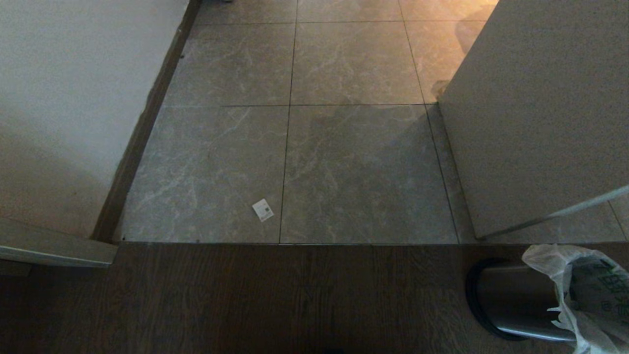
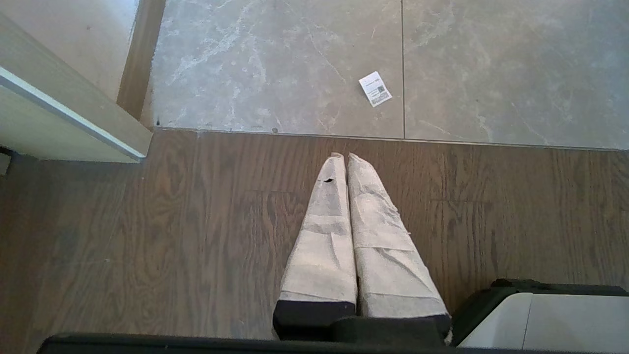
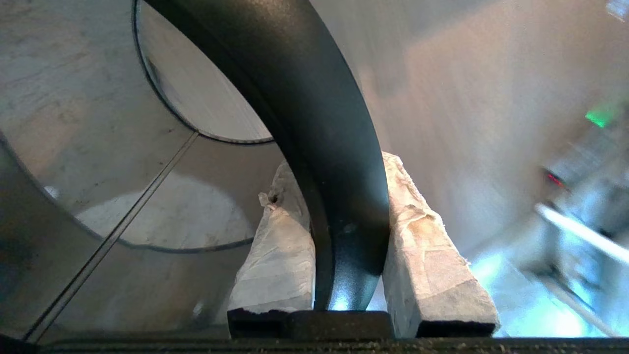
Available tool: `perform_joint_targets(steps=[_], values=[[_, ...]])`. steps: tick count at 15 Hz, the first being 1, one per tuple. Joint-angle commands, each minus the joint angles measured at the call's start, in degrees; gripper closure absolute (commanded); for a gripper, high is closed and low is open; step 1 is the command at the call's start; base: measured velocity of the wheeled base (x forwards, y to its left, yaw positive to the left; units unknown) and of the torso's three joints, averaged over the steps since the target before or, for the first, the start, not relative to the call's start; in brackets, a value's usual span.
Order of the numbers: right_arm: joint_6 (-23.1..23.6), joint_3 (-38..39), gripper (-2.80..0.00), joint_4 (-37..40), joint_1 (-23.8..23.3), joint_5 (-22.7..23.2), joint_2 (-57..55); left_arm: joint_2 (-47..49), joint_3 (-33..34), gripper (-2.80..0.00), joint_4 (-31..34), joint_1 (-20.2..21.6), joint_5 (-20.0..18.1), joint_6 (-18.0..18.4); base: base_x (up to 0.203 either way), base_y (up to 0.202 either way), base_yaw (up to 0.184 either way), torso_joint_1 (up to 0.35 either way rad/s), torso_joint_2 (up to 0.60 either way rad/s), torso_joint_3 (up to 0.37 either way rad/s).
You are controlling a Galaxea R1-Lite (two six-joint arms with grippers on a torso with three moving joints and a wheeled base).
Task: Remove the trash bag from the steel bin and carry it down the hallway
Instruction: Place the outer trash can on the ground
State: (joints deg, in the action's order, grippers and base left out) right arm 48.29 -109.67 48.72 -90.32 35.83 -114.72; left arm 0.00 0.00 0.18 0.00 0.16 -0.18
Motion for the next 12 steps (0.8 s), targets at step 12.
perform_joint_targets(steps=[12], values=[[-3.05,-1.16,0.00,-19.90,4.62,7.59,-26.94,0.00,0.00,0.00,-0.01,0.00,0.02,0.00,0.000,0.000,0.000,0.000,0.00,0.000]])
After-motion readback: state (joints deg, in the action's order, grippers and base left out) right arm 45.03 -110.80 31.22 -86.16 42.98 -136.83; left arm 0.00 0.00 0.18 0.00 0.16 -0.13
